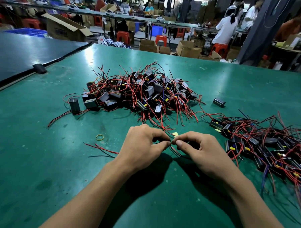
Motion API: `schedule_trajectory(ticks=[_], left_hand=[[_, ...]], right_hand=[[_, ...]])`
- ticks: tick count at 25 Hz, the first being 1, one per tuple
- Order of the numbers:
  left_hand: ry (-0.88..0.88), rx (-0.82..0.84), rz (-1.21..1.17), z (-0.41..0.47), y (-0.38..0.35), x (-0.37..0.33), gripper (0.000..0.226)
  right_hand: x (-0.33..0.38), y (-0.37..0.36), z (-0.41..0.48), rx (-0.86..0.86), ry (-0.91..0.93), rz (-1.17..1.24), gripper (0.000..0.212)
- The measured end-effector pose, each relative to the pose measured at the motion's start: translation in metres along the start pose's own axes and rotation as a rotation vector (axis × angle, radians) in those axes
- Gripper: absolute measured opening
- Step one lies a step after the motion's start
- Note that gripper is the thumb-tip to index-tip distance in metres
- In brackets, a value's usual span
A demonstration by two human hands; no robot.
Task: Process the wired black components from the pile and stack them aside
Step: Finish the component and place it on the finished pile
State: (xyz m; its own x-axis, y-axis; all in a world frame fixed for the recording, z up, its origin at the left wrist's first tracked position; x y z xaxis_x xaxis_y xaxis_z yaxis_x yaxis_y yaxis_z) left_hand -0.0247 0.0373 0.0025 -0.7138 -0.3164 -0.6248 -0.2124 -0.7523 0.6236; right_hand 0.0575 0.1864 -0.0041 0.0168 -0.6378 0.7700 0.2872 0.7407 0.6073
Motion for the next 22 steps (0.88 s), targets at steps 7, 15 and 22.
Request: schedule_trajectory(ticks=[7,15,22], left_hand=[[0.023,0.021,-0.011,0.0,0.001,0.002,0.007],[0.0,0.018,-0.04,-0.002,0.002,-0.001,0.009],[-0.017,0.014,-0.037,-0.001,0.0,-0.002,0.008]], right_hand=[[0.01,0.002,-0.003,-0.109,0.278,-0.194,0.011],[0.016,0.003,-0.005,-0.17,0.307,-0.237,0.006],[0.0,-0.008,0.001,-0.115,-0.078,0.111,0.014]])
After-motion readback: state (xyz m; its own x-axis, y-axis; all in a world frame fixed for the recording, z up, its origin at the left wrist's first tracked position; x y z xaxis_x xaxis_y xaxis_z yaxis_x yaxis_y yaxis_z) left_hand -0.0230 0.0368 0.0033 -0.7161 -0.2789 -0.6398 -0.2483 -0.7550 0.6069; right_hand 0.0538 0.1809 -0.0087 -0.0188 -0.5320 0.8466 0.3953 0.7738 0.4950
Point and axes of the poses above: each hand's wrist, its own z-axis towards the middle knuckle, its own y-axis out of the back of the hand, x = y × z, the point moved 6 cm from there along z, towards the middle knuckle, and after that the axes turned 1 degree about x, right-handed, at the moved point
